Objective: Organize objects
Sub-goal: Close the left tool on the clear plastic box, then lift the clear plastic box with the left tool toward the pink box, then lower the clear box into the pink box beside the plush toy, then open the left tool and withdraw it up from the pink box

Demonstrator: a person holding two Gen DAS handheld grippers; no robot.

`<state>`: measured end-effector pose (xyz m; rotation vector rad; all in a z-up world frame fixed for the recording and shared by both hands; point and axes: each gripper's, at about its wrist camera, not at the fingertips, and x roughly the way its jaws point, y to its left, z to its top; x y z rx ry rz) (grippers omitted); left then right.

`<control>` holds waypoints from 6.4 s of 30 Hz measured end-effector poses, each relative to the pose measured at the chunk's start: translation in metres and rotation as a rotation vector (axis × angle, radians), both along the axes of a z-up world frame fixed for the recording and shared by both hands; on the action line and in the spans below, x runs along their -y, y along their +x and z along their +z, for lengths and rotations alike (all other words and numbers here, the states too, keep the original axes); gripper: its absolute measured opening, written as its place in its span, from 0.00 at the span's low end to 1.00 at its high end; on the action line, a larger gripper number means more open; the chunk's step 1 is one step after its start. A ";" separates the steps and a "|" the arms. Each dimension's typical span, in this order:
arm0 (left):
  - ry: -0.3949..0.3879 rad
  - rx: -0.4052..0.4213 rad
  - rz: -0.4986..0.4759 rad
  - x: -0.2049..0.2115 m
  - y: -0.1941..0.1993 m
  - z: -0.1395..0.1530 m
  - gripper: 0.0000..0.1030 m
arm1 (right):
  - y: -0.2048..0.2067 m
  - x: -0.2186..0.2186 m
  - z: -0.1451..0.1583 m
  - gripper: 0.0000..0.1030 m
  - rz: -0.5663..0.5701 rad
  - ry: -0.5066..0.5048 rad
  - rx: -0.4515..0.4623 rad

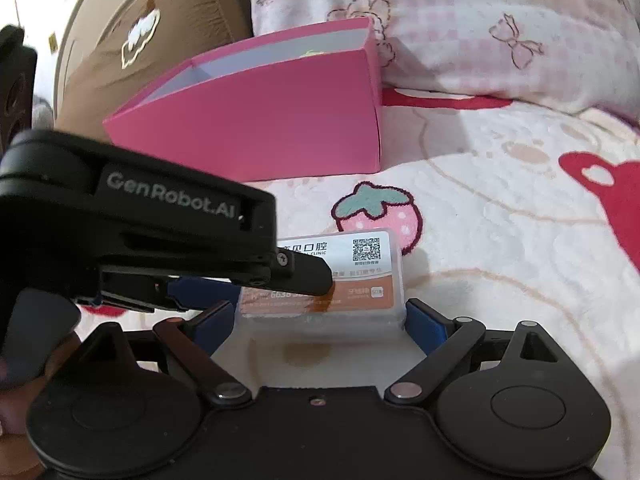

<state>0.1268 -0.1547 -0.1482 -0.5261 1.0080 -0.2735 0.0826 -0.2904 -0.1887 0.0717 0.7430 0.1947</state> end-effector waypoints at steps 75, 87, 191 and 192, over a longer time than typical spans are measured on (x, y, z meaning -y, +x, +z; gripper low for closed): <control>0.111 0.131 0.027 -0.082 -0.059 0.166 0.49 | -0.015 -0.092 0.131 0.91 0.081 0.011 0.086; 0.070 0.096 -0.041 -0.107 -0.012 0.185 0.48 | 0.018 -0.095 0.147 0.91 0.131 -0.060 0.129; 0.201 0.058 -0.185 -0.121 0.082 0.186 0.49 | 0.106 -0.056 0.180 0.65 0.218 -0.080 -0.046; 0.210 0.068 -0.190 -0.123 0.078 0.191 0.50 | 0.102 -0.057 0.184 0.65 0.218 -0.083 -0.037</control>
